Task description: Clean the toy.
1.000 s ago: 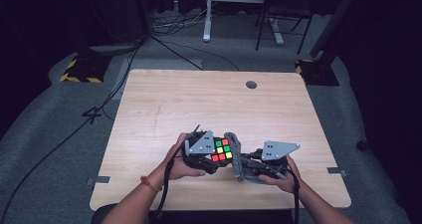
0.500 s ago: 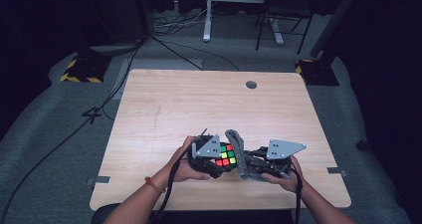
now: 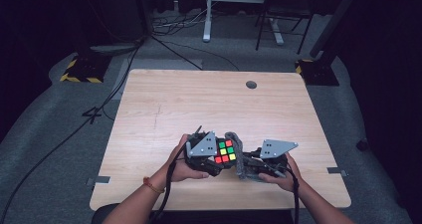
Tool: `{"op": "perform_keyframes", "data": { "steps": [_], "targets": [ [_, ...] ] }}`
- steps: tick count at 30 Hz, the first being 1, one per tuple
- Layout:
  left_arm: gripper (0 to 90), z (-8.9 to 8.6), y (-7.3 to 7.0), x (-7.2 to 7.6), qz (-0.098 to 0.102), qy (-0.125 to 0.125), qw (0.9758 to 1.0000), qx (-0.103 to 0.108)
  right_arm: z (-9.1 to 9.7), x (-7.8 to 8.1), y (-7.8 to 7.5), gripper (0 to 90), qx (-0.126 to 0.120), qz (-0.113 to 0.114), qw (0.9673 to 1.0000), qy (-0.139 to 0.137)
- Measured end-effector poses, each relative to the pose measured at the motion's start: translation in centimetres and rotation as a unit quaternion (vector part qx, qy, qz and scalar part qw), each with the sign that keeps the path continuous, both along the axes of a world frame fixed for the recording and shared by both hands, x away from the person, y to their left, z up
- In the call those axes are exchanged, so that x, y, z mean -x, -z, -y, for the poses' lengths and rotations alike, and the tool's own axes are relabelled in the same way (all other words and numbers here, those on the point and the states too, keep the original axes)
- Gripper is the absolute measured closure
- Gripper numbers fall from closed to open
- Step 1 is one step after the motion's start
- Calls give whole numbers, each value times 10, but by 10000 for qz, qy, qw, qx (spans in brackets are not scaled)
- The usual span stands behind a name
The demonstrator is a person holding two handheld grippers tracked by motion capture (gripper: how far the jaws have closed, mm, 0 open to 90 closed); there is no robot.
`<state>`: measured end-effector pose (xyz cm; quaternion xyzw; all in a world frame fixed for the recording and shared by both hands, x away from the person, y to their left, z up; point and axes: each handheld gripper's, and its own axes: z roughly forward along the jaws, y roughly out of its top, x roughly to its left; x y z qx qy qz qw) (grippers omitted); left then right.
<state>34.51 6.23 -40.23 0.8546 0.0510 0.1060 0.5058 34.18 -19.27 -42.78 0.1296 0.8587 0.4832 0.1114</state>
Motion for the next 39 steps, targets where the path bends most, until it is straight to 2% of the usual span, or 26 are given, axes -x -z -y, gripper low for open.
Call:
{"op": "perform_keyframes", "data": {
  "steps": [4,9,12,16,19,26,31,34,39],
  "targets": [
    [328,6,7,2,66,-21,9995,-298,0,3,-3,777,-74,119,9999,-18],
    [327,10,9,1,47,5,9994,-357,2,8,-8,778,-183,288,9994,-20],
    [326,12,11,1,65,28,9988,-482,2,9,-10,779,-234,329,9992,-42],
    [327,20,17,3,127,64,9966,-810,0,10,-12,779,-273,344,9990,-89],
    [328,24,20,3,102,64,9957,-924,-2,10,-11,778,-250,339,9991,-98],
    [331,21,17,2,180,-7,9960,-873,0,6,-9,777,-232,274,9993,-48],
    [332,9,8,-1,183,-165,9983,-528,4,1,-3,777,-75,197,9998,64],
    [332,2,3,-2,207,-264,9989,-321,7,-6,2,777,-127,-7,9998,130],
    [332,-4,-3,-1,205,-238,9995,-49,4,-10,11,777,-62,-240,9996,149]
  ]
}}
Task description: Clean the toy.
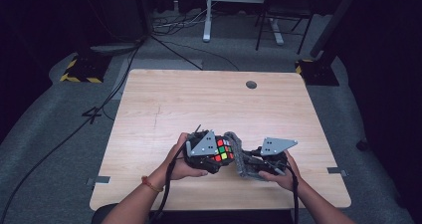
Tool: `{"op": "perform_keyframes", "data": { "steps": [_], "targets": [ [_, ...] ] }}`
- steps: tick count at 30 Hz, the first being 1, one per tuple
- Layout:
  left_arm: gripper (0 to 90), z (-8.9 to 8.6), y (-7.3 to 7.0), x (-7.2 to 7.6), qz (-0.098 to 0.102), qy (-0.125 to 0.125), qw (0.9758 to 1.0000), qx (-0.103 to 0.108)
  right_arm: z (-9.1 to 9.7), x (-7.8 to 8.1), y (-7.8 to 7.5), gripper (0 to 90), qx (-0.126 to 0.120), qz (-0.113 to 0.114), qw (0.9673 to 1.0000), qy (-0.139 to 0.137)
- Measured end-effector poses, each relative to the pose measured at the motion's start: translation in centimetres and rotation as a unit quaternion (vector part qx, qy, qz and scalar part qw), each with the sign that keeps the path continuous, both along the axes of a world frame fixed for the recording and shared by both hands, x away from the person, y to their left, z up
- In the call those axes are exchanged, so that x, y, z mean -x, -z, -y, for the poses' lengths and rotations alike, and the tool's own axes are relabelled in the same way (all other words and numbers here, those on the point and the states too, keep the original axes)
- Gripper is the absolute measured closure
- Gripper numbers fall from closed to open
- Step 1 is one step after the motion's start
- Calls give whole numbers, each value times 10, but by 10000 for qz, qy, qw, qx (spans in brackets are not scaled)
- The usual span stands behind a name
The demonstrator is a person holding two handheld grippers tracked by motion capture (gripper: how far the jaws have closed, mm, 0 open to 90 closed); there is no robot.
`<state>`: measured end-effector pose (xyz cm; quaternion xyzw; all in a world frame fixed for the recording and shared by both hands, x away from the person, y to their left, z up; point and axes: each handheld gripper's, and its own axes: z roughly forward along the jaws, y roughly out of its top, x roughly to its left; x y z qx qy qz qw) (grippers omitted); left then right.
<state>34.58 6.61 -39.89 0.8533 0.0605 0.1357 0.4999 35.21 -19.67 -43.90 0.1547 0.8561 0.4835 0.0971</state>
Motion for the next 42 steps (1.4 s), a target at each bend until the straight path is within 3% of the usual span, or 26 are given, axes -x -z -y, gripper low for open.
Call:
{"op": "perform_keyframes", "data": {
  "steps": [5,12,16,18,21,24,30,34,37,40,42],
  "targets": [
    [331,2,2,1,-43,114,9999,76,-2,0,1,775,-301,-238,9990,-229],
    [327,0,6,-3,-42,95,9999,-44,3,1,-1,776,-564,-231,9978,-264],
    [327,-1,9,-5,-146,81,9998,-45,6,2,-4,776,-717,-169,9970,-235],
    [327,-1,11,-5,-190,65,9997,-121,7,2,-4,776,-806,-161,9963,-253],
    [333,5,17,-5,-203,31,9989,-413,8,4,-8,776,-955,-90,9949,-310],
    [335,10,18,-4,-136,-26,9988,-467,6,6,-12,776,-790,72,9965,-259],
    [338,6,13,-6,-218,-52,9994,-248,6,5,-10,777,-631,114,9979,-67],
    [338,1,9,-6,-206,-117,9997,-91,2,2,-2,777,-223,9,9997,13],
    [338,0,7,-5,-149,-109,9997,-126,-1,0,5,777,-70,-96,9999,-16],
    [338,0,9,-6,-184,-106,9996,-195,-1,3,1,777,-148,27,9999,-38],
    [339,4,12,-5,-189,-68,9994,-270,1,5,-5,777,-364,70,9993,-75]
  ]
}}
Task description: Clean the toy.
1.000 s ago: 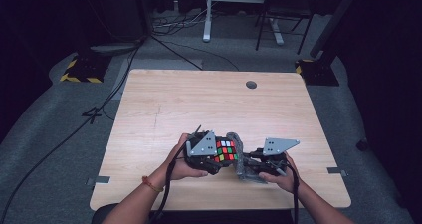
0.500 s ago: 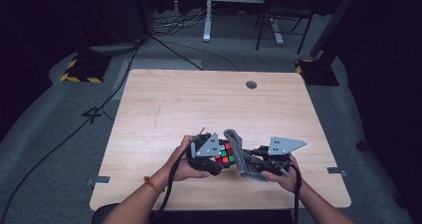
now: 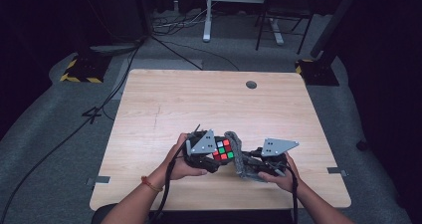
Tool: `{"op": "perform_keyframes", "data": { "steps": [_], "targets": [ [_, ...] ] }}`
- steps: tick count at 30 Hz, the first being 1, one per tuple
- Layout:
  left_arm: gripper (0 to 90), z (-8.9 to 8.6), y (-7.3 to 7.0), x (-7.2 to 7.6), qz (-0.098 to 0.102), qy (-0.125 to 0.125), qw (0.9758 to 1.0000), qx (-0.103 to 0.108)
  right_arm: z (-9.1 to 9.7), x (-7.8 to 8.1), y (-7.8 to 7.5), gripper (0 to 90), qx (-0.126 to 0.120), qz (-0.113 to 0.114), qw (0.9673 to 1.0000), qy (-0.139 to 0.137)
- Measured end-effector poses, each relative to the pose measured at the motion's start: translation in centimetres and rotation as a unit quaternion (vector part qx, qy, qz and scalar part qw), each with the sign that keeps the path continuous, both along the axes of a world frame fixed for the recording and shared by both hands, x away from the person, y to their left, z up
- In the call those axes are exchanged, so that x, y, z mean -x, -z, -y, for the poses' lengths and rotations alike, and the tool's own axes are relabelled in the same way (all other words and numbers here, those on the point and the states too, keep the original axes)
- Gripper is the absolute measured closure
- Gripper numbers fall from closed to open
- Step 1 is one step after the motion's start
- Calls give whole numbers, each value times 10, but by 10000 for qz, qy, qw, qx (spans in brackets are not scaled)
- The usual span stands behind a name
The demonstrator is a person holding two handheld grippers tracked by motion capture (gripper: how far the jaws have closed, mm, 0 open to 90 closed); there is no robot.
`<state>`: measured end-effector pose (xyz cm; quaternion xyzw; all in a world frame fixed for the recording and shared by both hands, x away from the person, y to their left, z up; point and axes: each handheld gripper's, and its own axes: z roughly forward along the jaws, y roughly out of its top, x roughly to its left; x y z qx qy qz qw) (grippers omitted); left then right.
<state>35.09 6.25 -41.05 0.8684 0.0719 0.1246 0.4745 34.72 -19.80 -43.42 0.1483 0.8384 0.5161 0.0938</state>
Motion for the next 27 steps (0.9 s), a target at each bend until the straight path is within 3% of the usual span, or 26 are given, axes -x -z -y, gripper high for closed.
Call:
{"op": "perform_keyframes", "data": {
  "steps": [2,5,7,12,18,21,27],
  "targets": [
    [338,4,2,1,-44,66,10000,-42,2,3,-6,777,-107,155,9998,33],
    [338,12,4,5,-3,151,9998,-159,5,4,-9,776,-245,212,9994,87],
    [339,12,3,6,31,163,9998,-103,5,2,-8,777,-186,215,9995,154],
    [339,3,-9,8,72,168,9995,252,3,-6,4,777,118,-74,9995,290],
    [339,-2,-11,7,104,108,9995,268,-2,-7,10,777,277,-204,9992,181],
    [338,-3,-10,5,53,82,9995,309,-1,-4,7,777,100,-127,9998,121],
    [338,1,-4,3,-37,116,9998,160,3,3,-5,777,-187,130,9997,46]
  ]
}}
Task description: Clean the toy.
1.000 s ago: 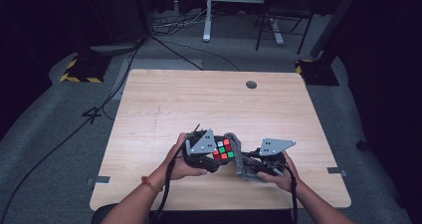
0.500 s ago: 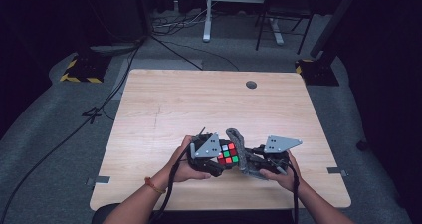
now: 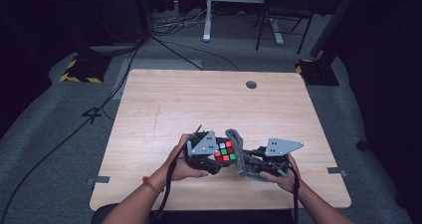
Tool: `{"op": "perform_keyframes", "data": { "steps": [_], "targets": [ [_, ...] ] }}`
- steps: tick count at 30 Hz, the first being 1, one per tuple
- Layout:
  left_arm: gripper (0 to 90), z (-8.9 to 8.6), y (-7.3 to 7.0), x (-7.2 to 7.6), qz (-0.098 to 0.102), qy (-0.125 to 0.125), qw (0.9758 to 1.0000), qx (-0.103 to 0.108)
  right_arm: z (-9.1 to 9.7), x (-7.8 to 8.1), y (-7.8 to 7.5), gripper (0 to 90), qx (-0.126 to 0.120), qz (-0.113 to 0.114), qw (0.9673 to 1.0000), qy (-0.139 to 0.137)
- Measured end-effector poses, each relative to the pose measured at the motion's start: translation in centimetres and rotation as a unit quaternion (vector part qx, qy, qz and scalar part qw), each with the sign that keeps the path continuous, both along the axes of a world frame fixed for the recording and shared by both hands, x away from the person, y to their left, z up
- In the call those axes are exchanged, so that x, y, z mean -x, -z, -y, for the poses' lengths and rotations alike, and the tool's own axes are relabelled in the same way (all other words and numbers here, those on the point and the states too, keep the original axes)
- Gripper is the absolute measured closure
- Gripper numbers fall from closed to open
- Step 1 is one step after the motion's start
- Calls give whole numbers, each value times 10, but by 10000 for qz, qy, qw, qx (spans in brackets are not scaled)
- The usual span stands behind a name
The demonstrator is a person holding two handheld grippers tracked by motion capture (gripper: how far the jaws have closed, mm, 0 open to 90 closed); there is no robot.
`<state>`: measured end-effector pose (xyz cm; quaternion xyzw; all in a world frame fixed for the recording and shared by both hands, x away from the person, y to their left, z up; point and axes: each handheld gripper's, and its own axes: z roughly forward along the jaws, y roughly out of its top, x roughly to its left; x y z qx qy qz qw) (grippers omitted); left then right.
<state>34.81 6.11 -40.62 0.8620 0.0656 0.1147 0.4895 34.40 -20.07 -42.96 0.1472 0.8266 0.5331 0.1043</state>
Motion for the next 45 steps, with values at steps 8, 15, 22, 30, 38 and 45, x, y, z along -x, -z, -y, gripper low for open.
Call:
{"op": "perform_keyframes", "data": {
  "steps": [8,15,22,30,38,45],
  "targets": [
    [339,-1,-4,2,93,-46,9999,60,0,-4,3,777,72,-158,9998,76],
    [340,-9,-12,2,163,-85,9993,333,-6,-13,22,775,382,-652,9971,-33],
    [338,-9,-11,2,131,-46,9986,501,-11,-11,25,773,52,-921,9951,-346],
    [328,-12,-4,-5,-132,-107,9982,584,-4,-9,19,773,-197,-757,9966,-263],
    [329,-14,-1,-8,-266,-87,9983,513,-1,-8,15,774,-234,-588,9979,-160],
    [330,-13,1,-8,-203,-63,9996,205,-1,-6,14,773,-110,-446,9989,-118]
  ]
}}
